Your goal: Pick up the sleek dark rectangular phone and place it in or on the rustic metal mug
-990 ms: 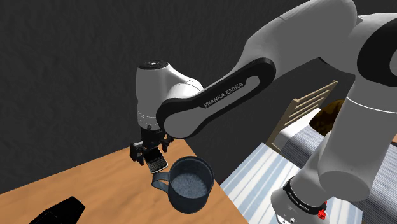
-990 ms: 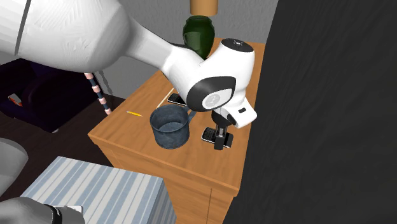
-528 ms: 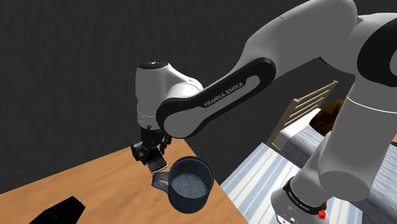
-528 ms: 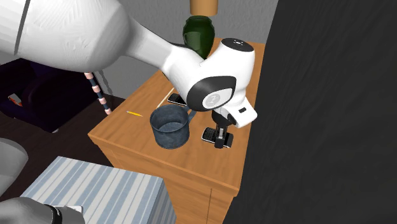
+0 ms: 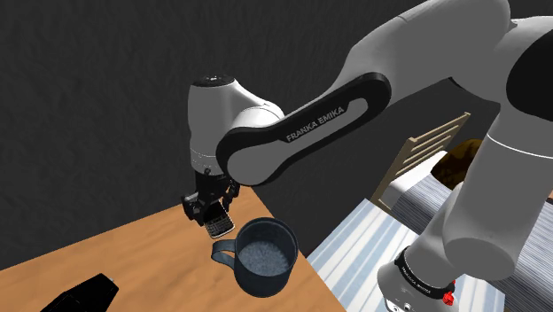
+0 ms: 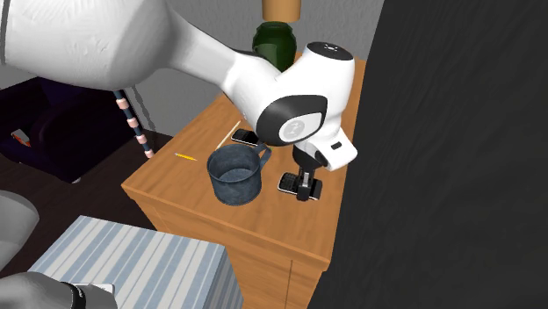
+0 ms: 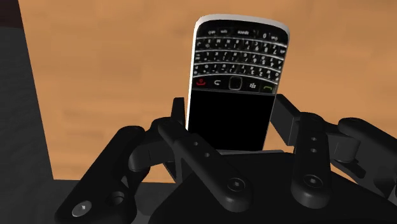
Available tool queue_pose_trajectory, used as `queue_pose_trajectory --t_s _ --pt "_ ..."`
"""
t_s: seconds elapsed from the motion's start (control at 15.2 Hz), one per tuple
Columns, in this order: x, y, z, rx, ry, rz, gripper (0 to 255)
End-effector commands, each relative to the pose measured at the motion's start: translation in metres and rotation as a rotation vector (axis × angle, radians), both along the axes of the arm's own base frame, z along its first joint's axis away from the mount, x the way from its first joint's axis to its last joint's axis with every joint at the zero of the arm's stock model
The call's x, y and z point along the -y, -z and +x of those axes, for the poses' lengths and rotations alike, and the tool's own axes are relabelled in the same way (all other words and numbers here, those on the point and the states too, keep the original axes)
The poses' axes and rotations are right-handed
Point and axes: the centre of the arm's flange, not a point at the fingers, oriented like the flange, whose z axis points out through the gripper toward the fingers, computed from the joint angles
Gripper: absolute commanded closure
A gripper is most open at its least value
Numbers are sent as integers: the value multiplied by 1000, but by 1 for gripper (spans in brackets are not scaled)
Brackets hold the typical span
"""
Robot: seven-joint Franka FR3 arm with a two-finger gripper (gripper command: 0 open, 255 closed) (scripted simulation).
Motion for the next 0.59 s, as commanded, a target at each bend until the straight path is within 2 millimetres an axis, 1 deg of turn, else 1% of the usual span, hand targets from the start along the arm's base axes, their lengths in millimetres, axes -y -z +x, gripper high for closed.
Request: queue_pose_trajectory --t_s 0.0,0.53 --pt "0 -10 -1 0 0 0 255" --pt "0 -52 -1 0 0 0 255"
